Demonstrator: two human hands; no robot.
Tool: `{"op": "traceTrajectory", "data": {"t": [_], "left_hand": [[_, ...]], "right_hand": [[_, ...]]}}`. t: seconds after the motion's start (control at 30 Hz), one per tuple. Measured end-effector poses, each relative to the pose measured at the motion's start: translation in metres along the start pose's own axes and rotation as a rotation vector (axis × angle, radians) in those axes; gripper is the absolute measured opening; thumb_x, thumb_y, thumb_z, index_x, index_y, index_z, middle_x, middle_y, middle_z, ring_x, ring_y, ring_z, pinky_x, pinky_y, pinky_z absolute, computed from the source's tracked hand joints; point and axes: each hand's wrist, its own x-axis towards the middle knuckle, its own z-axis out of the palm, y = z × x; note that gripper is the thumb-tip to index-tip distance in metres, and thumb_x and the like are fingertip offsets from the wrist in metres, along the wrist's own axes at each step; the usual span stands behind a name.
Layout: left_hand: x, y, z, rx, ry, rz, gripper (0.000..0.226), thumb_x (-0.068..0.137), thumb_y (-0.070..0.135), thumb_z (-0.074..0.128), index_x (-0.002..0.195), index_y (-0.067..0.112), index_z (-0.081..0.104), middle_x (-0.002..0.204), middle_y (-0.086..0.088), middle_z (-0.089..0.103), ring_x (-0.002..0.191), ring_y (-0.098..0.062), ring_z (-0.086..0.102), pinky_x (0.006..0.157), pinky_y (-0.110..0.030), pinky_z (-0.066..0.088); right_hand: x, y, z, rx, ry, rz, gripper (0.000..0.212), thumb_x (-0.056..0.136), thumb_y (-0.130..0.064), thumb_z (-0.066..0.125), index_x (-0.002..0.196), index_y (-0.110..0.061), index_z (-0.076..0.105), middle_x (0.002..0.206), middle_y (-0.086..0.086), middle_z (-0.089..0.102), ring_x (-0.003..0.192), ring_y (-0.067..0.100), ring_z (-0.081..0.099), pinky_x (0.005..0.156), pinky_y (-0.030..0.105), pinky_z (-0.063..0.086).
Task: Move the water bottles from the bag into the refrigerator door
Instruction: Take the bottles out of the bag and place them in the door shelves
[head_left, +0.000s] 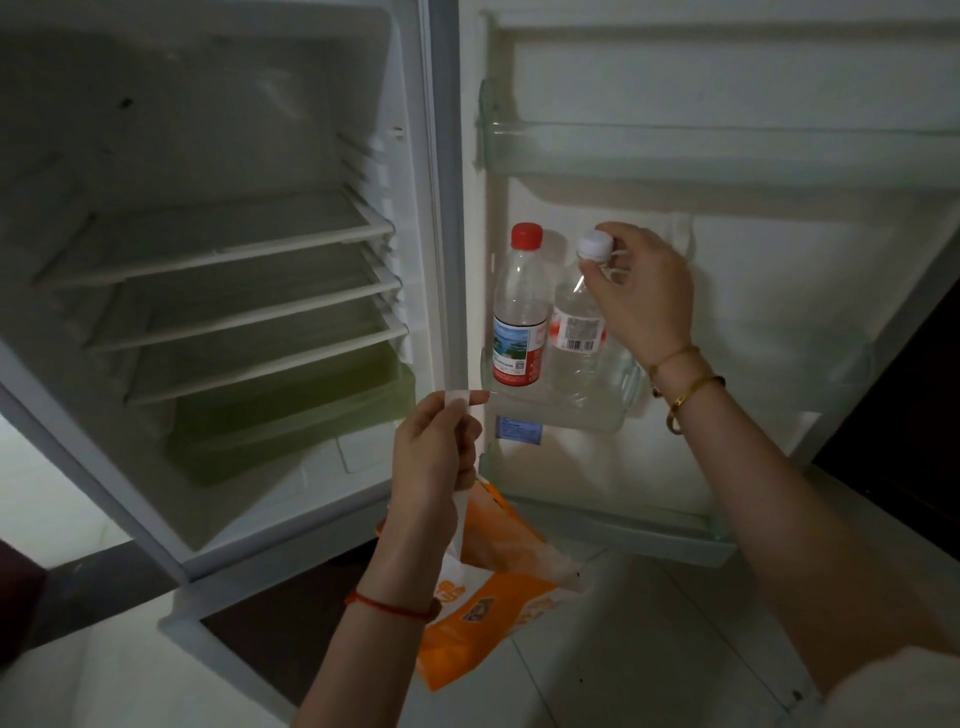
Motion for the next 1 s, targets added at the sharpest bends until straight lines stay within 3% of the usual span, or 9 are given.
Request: {"op": "traceTrajectory", "data": {"t": [0.17, 0.37, 0.43, 0.57, 0.63, 0.73, 0.8, 0.93, 1.0], "left_hand": [[-0.001, -0.003, -0.004, 0.017, -0.008, -0.005, 0.03, 0.103, 0.01, 0.04, 0.102, 0.007, 0.069, 0.053, 0.004, 0.04, 0.039, -0.006, 0.026, 0.036, -0.016, 0.022], [-0.006, -0.004, -0.006, 0.025, -0.023, -0.008, 0.029, 0.102, 0.011, 0.041, 0.103, 0.006, 0.069, 0.052, 0.005, 0.041, 0.039, -0.005, 0.027, 0.035, -0.017, 0.023], [-0.007, -0.005, -0.006, 0.026, -0.03, -0.01, 0.029, 0.102, 0.011, 0.041, 0.103, 0.006, 0.069, 0.051, 0.006, 0.041, 0.038, -0.005, 0.027, 0.035, -0.016, 0.023], [-0.011, -0.006, -0.006, 0.026, -0.054, -0.011, 0.028, 0.102, 0.01, 0.041, 0.101, 0.006, 0.069, 0.048, 0.007, 0.041, 0.038, -0.005, 0.026, 0.035, -0.016, 0.022], [-0.013, -0.009, -0.005, 0.024, -0.065, -0.014, 0.028, 0.101, 0.009, 0.042, 0.099, 0.006, 0.07, 0.048, 0.007, 0.039, 0.037, -0.005, 0.024, 0.036, -0.015, 0.02], [-0.017, -0.013, -0.004, 0.014, -0.087, -0.029, 0.027, 0.101, 0.009, 0.043, 0.095, 0.008, 0.07, 0.048, 0.005, 0.037, 0.037, -0.006, 0.022, 0.037, -0.013, 0.018], [-0.021, -0.016, -0.004, 0.008, -0.101, -0.037, 0.027, 0.101, 0.009, 0.043, 0.094, 0.007, 0.069, 0.048, 0.005, 0.036, 0.037, -0.006, 0.021, 0.037, -0.012, 0.017], [-0.028, -0.022, -0.007, 0.031, -0.122, -0.054, 0.027, 0.1, 0.01, 0.045, 0.091, 0.009, 0.07, 0.044, 0.008, 0.036, 0.035, -0.005, 0.021, 0.036, -0.012, 0.017], [-0.032, -0.025, -0.011, 0.05, -0.139, -0.063, 0.027, 0.099, 0.01, 0.045, 0.091, 0.008, 0.071, 0.043, 0.008, 0.035, 0.035, -0.005, 0.022, 0.036, -0.012, 0.018]], "right_hand": [[0.005, 0.008, 0.004, 0.061, -0.036, 0.063, 0.039, 0.085, -0.037, 0.066, 0.118, -0.016, 0.064, 0.11, 0.007, 0.069, 0.092, 0.016, 0.068, 0.081, 0.039, 0.058], [-0.011, 0.011, -0.001, 0.282, -0.085, 0.209, 0.051, 0.085, -0.024, 0.071, 0.132, -0.015, 0.053, 0.126, 0.005, 0.064, 0.109, 0.014, 0.063, 0.093, 0.027, 0.053], [-0.023, 0.01, -0.009, 0.265, -0.031, 0.202, 0.044, 0.085, -0.024, 0.069, 0.126, -0.013, 0.057, 0.118, 0.003, 0.067, 0.103, 0.012, 0.064, 0.09, 0.023, 0.053], [-0.064, -0.001, -0.026, 0.255, 0.108, 0.081, 0.01, 0.088, -0.016, 0.063, 0.094, -0.008, 0.065, 0.082, -0.003, 0.066, 0.07, 0.0, 0.059, 0.068, 0.014, 0.05], [-0.094, -0.003, -0.027, 0.334, -0.052, 0.083, 0.007, 0.088, -0.009, 0.06, 0.084, -0.011, 0.065, 0.072, -0.004, 0.064, 0.065, 0.005, 0.059, 0.064, 0.017, 0.048], [-0.143, 0.005, -0.014, 0.38, -0.515, 0.172, 0.024, 0.087, -0.002, 0.058, 0.074, -0.02, 0.066, 0.065, -0.005, 0.067, 0.061, 0.006, 0.065, 0.063, 0.019, 0.052], [-0.173, 0.018, 0.001, 0.325, -0.743, 0.253, 0.025, 0.088, -0.003, 0.056, 0.071, -0.015, 0.069, 0.065, 0.0, 0.069, 0.057, 0.004, 0.066, 0.064, 0.02, 0.054], [-0.224, 0.039, 0.024, 0.215, -1.141, 0.424, 0.025, 0.095, -0.014, 0.054, 0.085, 0.001, 0.071, 0.083, 0.017, 0.074, 0.079, 0.03, 0.071, 0.081, 0.046, 0.056], [-0.241, 0.041, 0.034, 0.104, -1.311, 0.369, 0.032, 0.098, -0.019, 0.048, 0.09, 0.008, 0.065, 0.096, 0.027, 0.069, 0.092, 0.04, 0.065, 0.087, 0.047, 0.051]]}}
